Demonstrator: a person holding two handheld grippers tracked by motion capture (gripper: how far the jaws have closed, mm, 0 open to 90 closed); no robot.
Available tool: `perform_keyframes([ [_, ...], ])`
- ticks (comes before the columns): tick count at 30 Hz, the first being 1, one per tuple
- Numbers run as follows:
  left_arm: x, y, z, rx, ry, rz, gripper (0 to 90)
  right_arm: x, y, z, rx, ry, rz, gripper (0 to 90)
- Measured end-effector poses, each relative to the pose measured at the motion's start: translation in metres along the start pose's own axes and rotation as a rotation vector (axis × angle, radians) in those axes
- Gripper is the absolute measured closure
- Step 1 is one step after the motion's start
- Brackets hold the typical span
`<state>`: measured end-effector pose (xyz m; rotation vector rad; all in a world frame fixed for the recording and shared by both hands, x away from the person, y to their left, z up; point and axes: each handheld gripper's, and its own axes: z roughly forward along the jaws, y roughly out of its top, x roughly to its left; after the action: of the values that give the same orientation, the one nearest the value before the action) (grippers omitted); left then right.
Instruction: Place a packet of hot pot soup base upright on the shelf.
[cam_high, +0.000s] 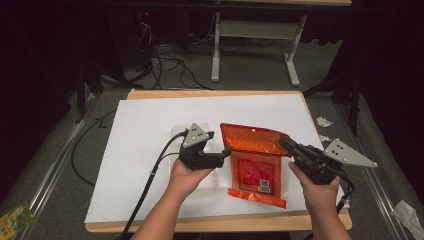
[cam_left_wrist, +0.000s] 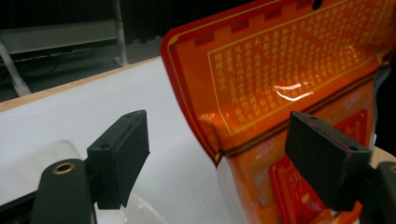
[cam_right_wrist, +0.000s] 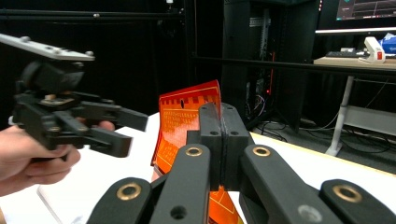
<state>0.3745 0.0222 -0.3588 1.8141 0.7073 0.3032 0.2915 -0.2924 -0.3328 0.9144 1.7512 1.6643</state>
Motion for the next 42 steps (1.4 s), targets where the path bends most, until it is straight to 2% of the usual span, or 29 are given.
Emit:
perform_keyframes([
  [2, 0.002, 0.002, 0.009, 0.007, -0.004, -0.006, 21.3, 0.000, 0.000, 0.000, -0.001, 0.003, 0.003, 90.0],
  [5, 0.007, 0.001, 0.020, 0.021, -0.026, -0.042, 20.2, 0.000, 0.000, -0.001, -0.003, 0.005, 0.003, 90.0],
  [8, 0.011, -0.001, 0.028, 0.023, -0.102, -0.091, 23.2, -0.001, -0.001, -0.001, -0.003, 0.006, 0.009, 90.0],
  [10, 0.008, -0.002, 0.029, 0.009, -0.138, -0.097, 31.8, -0.002, -0.002, -0.001, -0.004, 0.001, 0.015, 90.0],
  [12, 0.006, -0.002, 0.029, 0.004, -0.123, -0.095, 40.0, -0.004, -0.003, -0.002, -0.003, -0.004, 0.018, 90.0],
  [14, 0.006, -0.004, 0.024, -0.025, -0.106, -0.114, 55.1, -0.007, -0.005, -0.004, -0.002, -0.014, 0.029, 90.0],
  [15, 0.005, -0.005, 0.022, -0.035, -0.113, -0.110, 61.0, -0.010, -0.006, -0.005, -0.006, -0.017, 0.031, 90.0],
  [19, -0.007, -0.006, 0.014, -0.074, -0.125, -0.046, 86.4, -0.016, -0.013, -0.012, 0.016, -0.042, 0.055, 90.0],
  [22, -0.016, -0.007, 0.011, -0.090, -0.119, 0.006, 89.8, -0.020, -0.017, -0.017, 0.028, -0.053, 0.060, 90.0],
  [27, -0.024, -0.010, 0.006, -0.109, -0.127, 0.038, 90.0, -0.023, -0.020, -0.027, 0.032, -0.061, 0.062, 90.0],
  [31, -0.028, -0.010, 0.005, -0.115, -0.130, 0.053, 90.0, -0.028, -0.022, -0.034, 0.059, -0.030, 0.064, 75.3],
  [34, -0.029, -0.010, 0.004, -0.112, -0.130, 0.062, 90.0, -0.032, -0.029, -0.035, 0.090, 0.014, 0.094, 55.2],
  [38, -0.030, -0.010, 0.003, -0.110, -0.128, 0.070, 90.0, -0.038, -0.041, -0.028, 0.142, 0.066, 0.142, 33.8],
  [40, -0.031, -0.010, 0.003, -0.110, -0.128, 0.071, 90.0, -0.041, -0.049, -0.022, 0.175, 0.098, 0.167, 27.0],
  [42, -0.031, -0.010, 0.003, -0.110, -0.128, 0.071, 90.0, -0.043, -0.054, -0.019, 0.190, 0.111, 0.175, 25.7],
])
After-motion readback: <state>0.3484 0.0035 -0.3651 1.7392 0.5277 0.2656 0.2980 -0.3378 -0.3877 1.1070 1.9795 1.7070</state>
